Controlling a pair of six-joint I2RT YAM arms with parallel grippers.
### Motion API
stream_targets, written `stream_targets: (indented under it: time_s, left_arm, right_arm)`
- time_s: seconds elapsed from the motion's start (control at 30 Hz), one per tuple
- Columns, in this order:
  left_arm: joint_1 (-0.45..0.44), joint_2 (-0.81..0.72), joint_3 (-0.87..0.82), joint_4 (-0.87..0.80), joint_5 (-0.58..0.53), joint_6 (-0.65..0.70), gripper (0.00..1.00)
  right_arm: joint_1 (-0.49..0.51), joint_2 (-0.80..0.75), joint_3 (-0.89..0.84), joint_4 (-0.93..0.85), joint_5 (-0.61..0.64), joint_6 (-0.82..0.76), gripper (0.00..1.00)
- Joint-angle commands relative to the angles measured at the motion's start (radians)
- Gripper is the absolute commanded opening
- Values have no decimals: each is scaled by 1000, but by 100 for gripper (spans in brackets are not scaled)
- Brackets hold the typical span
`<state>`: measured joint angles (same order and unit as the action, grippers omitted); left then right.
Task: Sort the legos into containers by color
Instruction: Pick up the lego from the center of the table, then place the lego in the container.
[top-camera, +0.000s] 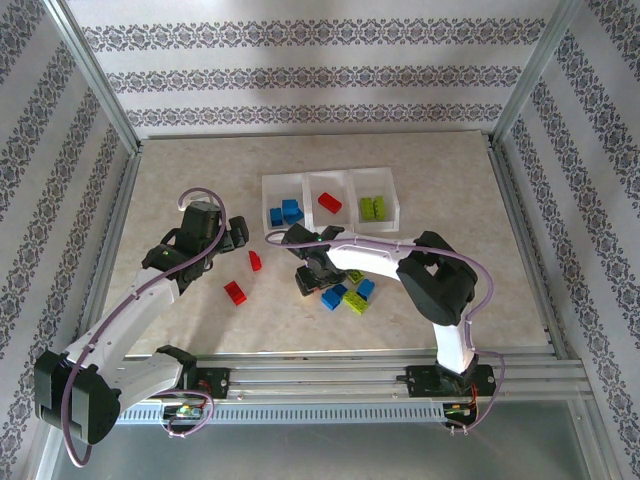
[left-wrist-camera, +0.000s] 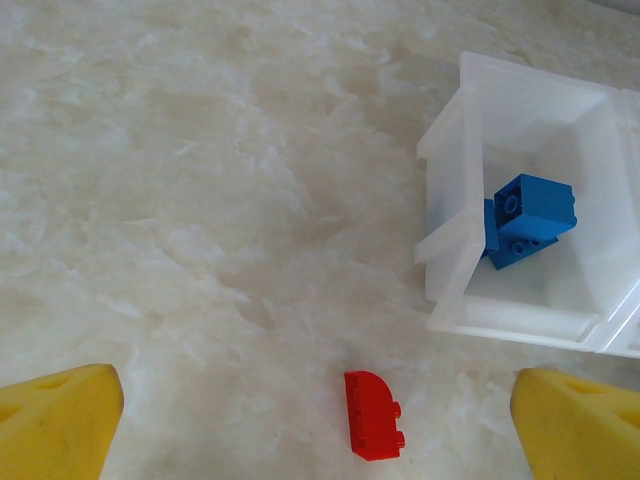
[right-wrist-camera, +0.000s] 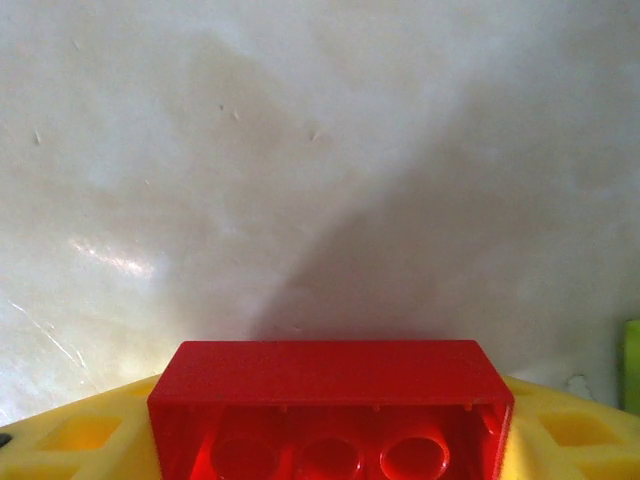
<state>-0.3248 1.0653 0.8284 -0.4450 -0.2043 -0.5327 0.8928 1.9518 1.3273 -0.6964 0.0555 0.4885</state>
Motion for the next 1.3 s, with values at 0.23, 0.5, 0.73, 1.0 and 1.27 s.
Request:
stream_targets:
  time_s: [0.23, 0.5, 0.73, 1.0, 1.27]
  left_arm:
    - [18, -43, -29, -50, -22, -16, 100]
    - [20, -84, -58, -65, -10, -33, 100]
    - [21, -89, -63, -76, -5, -35, 100]
    - [22, -91, -64, -80, 3, -38, 100]
    - [22, -105, -65, -96, 6, -39, 100]
  right_arm:
    - [-108, -116, 141, -12, 161, -92, 55]
    - [-229, -27, 282, 3, 198, -157, 54]
    - [-274, 29, 328, 34, 180, -181, 55]
    - [-279, 101, 388, 48, 181, -206, 59]
    - [-280, 124, 407, 46, 198, -226, 71]
